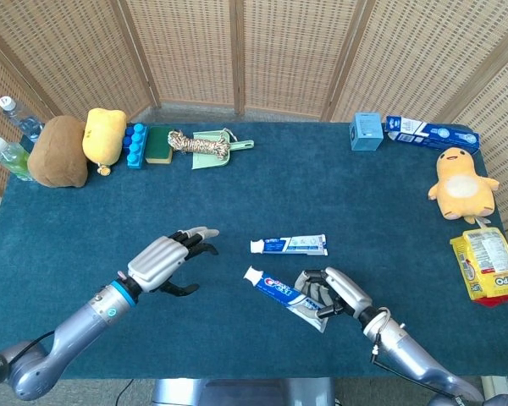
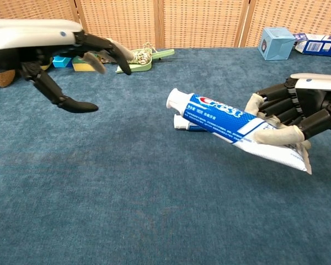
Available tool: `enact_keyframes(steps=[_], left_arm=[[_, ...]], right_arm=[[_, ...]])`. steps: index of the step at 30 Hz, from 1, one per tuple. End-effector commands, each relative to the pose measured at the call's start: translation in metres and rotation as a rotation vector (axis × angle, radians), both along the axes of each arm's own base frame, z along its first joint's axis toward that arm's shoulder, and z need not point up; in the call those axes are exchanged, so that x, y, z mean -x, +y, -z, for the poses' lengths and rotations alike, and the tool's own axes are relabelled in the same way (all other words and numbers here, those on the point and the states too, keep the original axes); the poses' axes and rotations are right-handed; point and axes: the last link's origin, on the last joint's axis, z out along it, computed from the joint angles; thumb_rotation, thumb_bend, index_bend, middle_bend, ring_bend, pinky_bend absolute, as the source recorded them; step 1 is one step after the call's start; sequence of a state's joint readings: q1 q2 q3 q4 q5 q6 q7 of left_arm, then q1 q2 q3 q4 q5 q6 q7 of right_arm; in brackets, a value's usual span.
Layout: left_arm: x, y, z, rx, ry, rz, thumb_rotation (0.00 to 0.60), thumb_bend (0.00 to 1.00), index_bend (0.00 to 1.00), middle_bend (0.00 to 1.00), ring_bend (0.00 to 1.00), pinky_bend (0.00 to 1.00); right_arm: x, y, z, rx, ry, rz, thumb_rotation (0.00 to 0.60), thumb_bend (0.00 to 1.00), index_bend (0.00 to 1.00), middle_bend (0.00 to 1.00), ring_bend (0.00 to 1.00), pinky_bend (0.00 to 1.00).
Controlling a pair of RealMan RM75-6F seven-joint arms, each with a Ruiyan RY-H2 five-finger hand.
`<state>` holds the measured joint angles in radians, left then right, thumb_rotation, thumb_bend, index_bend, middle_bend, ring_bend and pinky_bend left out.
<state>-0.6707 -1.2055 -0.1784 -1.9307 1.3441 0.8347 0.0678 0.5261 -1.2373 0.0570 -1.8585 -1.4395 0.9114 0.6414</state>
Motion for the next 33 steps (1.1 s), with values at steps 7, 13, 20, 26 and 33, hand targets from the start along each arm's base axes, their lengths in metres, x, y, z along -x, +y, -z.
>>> enact_keyframes(steps=[7, 13, 20, 26, 33], left_arm=[[-0.014, 0.002, 0.019, -0.062, 0.021, 0.108, 0.6, 0.25, 0.25, 0.11, 0.07, 0.16], [-0.017, 0.001, 0.027, -0.07, 0.013, 0.135, 0.6, 0.25, 0.25, 0.11, 0.06, 0.16], [-0.022, -0.001, 0.037, -0.077, 0.002, 0.163, 0.6, 0.25, 0.25, 0.11, 0.05, 0.16], [-0.027, -0.002, 0.043, -0.075, -0.004, 0.182, 0.6, 0.25, 0.26, 0.11, 0.05, 0.16], [-0.031, -0.003, 0.048, -0.082, -0.016, 0.194, 0.6, 0.28, 0.3, 0.14, 0.06, 0.17]], right_arm=[[-0.007, 0.0, 0.004, -0.023, -0.017, -0.001, 0.6, 0.47, 0.89, 0.69, 0.65, 0.81], [-0.012, 0.001, 0.008, -0.044, -0.028, -0.002, 0.6, 0.47, 0.89, 0.69, 0.66, 0.81], [-0.019, -0.001, 0.011, -0.064, -0.046, -0.003, 0.6, 0.47, 0.89, 0.69, 0.66, 0.81], [-0.023, -0.001, 0.015, -0.077, -0.053, -0.008, 0.6, 0.47, 0.89, 0.69, 0.66, 0.81], [-0.024, -0.001, 0.017, -0.089, -0.054, -0.008, 0.6, 0.47, 0.89, 0.69, 0.66, 0.81]])
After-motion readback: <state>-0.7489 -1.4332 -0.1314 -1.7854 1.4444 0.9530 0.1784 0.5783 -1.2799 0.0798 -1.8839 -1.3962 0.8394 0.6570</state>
